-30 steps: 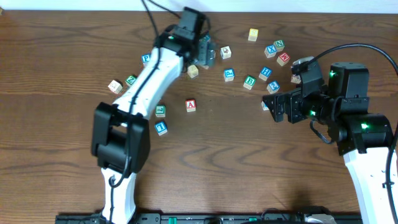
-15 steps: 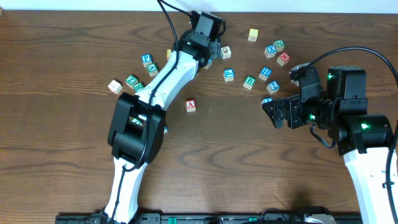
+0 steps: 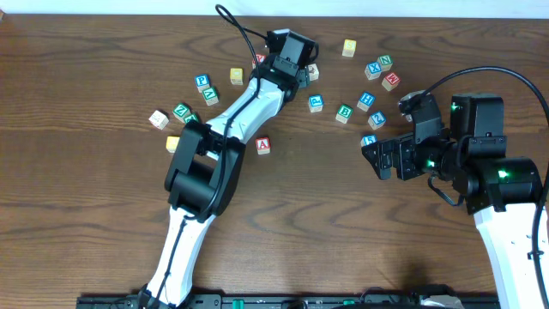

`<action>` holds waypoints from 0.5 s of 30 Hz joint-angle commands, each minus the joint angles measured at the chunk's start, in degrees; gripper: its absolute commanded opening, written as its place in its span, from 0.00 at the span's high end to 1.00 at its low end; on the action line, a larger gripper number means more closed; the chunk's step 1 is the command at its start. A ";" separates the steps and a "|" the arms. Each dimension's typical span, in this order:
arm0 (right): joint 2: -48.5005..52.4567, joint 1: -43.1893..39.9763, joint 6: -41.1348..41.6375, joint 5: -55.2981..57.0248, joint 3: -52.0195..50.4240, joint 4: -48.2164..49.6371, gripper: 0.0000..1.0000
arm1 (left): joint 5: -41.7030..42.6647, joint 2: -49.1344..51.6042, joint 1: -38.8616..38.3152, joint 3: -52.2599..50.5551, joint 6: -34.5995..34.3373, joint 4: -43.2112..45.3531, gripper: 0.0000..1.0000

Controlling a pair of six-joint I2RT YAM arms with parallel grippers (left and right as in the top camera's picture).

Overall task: Spell out AI2
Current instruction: 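Lower the left gripper and close it on the red I block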

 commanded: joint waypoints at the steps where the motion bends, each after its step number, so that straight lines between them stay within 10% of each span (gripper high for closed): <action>1: -0.07 -0.24 -0.76 -0.55 1.09 -0.11 0.01 | -1.36 0.74 0.17 1.25 -1.11 0.70 0.24; 15: -0.07 -0.22 -0.76 -0.55 1.09 -0.37 0.01 | -1.36 1.20 0.17 1.25 -0.92 4.15 0.29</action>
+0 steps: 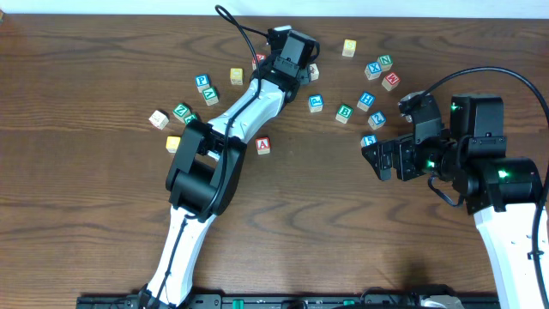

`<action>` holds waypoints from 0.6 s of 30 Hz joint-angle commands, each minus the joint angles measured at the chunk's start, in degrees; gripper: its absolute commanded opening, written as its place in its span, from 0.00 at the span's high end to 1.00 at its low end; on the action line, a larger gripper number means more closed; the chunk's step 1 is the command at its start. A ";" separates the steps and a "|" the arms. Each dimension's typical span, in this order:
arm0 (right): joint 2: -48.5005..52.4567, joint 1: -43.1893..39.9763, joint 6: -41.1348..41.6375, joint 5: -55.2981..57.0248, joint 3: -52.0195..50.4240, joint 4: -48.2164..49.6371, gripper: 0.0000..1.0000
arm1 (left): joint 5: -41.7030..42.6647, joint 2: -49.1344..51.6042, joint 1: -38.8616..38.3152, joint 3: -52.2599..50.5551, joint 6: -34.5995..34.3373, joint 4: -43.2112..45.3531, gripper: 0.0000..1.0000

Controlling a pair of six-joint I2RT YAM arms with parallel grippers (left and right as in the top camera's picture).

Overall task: Spell out AI2
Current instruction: 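Lower the left gripper and close it on the red I block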

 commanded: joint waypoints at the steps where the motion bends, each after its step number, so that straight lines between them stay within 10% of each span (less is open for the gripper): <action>1: -0.07 -0.22 -0.76 -0.55 1.09 -0.09 0.01 | -1.36 0.98 0.17 1.25 -0.50 0.44 0.28; 18: -0.07 -0.24 -0.79 -0.52 1.09 -0.70 0.01 | -1.38 4.42 -0.09 1.22 -0.24 1.95 0.29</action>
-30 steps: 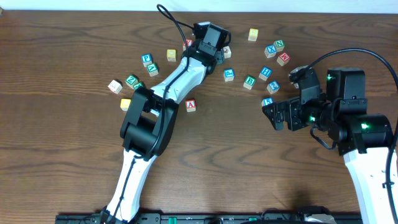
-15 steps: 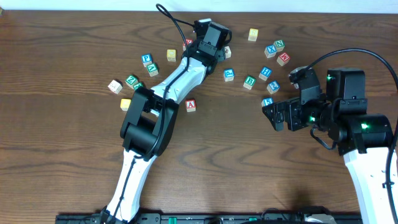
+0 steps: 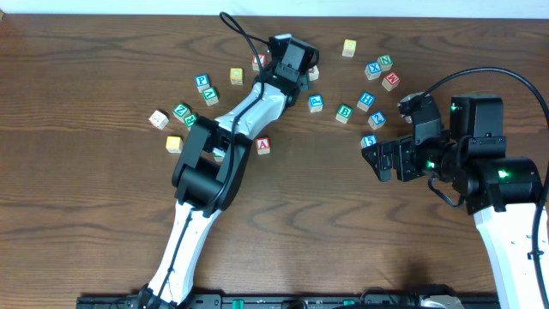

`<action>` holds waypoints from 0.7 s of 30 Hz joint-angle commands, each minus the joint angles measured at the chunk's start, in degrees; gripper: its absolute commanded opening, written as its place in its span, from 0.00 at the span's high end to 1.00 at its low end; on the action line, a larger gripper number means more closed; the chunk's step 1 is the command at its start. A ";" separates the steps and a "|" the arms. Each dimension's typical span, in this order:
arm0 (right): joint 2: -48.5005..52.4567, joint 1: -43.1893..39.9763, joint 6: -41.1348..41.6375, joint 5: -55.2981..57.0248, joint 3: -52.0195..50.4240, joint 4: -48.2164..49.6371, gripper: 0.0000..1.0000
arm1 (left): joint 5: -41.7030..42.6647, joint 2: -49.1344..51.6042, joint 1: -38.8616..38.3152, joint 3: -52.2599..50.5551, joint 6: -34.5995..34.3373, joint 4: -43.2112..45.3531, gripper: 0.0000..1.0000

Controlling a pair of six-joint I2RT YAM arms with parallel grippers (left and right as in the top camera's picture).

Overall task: Spell out AI2
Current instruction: 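Lower the left gripper and close it on the red I block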

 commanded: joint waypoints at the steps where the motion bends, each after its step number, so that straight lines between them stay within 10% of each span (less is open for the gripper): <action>1: -0.07 -0.22 -0.79 -0.55 1.09 -0.17 0.01 | -1.38 0.42 -0.09 1.22 -0.15 0.68 0.29; 21: -0.07 -0.24 -0.79 -0.55 1.07 -0.22 0.01 | -1.38 0.44 -0.68 1.22 0.79 3.58 0.51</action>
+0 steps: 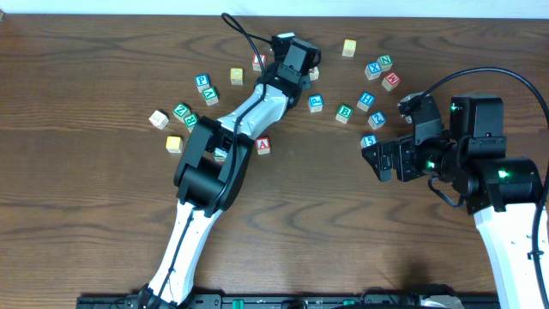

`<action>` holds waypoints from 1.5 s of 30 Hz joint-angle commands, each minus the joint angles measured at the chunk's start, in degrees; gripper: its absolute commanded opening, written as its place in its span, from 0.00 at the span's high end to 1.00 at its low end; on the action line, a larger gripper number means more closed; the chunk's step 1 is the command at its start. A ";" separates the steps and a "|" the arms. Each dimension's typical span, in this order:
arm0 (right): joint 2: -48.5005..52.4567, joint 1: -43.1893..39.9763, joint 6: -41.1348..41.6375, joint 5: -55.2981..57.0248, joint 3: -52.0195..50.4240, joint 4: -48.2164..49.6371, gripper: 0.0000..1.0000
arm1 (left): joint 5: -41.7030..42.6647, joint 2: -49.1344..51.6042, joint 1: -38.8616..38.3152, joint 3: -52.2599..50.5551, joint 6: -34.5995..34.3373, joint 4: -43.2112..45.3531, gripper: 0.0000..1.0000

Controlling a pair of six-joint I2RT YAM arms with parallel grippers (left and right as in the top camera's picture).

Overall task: Spell out AI2
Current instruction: 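Lower the left gripper and close it on the red I block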

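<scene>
The red A block (263, 146) lies right of my left arm's elbow. Other letter blocks are scattered along the far side; which ones carry I or 2 is too small to read. My left gripper (296, 53) reaches to the far middle, between a red block (258, 63) and a beige block (314, 74). Its fingers are hidden under the wrist. My right gripper (374, 160) hovers at the right, pointing left and open on nothing, just below a blue block (370, 141).
More blocks: blue P (202, 82), yellow (237, 76), greens (182, 111), white (159, 119) and yellow (174, 143) at left. Blue (316, 103), green B (344, 112), blue H (366, 99), blue X (373, 69) and yellow (349, 47) lie at right.
My left wrist has turned and shifted a little to the right, so the red block on its left shows more. The right arm and all blocks are where they were.
My left gripper was at the far middle among the blocks at every moment, edging slightly. The left elbow shifted right, uncovering the yellow block at left and a small block under the forearm. The right arm stayed still.
</scene>
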 commanded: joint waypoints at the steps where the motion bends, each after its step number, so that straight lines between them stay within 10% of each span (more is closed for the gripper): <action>1: -0.07 -0.24 -0.74 -0.55 1.07 -0.22 0.01 | -1.18 0.17 -0.28 1.22 0.17 -0.13 0.51; 45: -0.07 -0.24 -0.76 -0.52 1.07 -0.37 0.01 | -1.20 -5.81 -0.28 1.25 4.81 -2.36 0.68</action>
